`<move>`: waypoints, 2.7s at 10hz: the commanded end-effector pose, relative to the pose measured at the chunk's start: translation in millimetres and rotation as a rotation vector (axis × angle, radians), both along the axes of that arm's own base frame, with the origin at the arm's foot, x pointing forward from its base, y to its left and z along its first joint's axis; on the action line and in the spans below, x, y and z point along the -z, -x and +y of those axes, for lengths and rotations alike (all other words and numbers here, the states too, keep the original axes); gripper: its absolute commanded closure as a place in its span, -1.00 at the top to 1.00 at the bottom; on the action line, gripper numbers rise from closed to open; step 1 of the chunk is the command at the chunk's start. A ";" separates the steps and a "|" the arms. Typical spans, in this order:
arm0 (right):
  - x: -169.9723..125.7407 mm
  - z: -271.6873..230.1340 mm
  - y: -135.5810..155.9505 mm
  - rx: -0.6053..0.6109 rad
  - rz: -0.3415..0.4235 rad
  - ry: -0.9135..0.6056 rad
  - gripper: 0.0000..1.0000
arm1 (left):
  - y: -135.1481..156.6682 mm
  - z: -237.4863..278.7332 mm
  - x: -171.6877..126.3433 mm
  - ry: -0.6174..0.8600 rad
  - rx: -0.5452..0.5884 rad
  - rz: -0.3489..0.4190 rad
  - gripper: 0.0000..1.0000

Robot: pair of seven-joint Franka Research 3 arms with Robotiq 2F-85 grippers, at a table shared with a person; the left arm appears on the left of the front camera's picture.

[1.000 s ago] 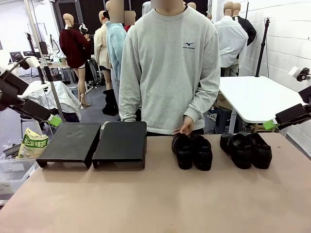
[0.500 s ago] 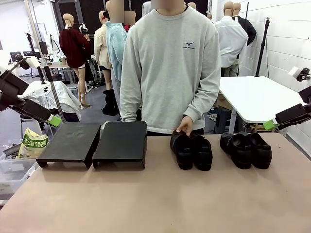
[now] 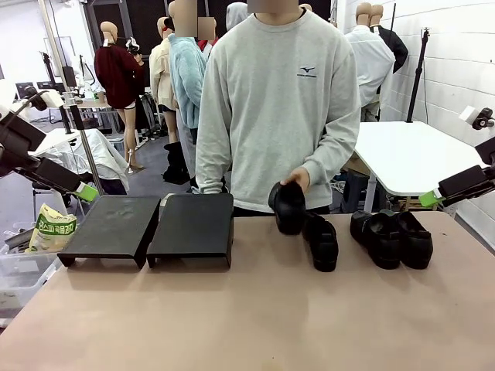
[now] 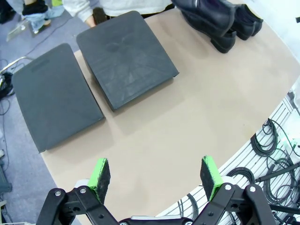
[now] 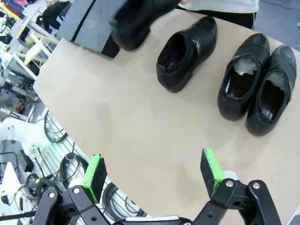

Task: Organize the shoes by placing them on the stand.
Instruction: Pick up one Shoe and place it in the middle of the table.

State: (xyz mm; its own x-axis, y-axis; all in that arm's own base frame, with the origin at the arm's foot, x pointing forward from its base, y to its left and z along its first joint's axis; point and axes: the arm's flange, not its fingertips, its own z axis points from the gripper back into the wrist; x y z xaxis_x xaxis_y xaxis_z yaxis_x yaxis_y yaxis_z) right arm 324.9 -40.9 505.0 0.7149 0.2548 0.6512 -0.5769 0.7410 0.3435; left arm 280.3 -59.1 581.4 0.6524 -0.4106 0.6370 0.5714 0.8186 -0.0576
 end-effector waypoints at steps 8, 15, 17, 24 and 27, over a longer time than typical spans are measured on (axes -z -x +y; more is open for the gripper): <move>-40.1 28.3 -70.5 0.087 0.110 0.115 1.00 | -0.3 2.6 1.1 -0.013 0.003 0.003 1.00; 40.3 59.7 -210.1 0.206 0.440 0.282 1.00 | -0.3 2.6 1.1 -0.013 0.003 0.003 1.00; 64.1 69.8 -223.5 0.206 0.468 0.324 1.00 | -0.3 2.6 1.1 -0.013 0.003 0.003 1.00; 101.1 91.8 -234.4 0.248 0.505 0.433 1.00 | -0.3 2.6 1.1 -0.013 0.003 0.003 1.00; 115.8 111.8 -245.5 0.268 0.510 0.477 1.00 | -0.3 2.6 1.1 -0.013 0.003 0.003 1.00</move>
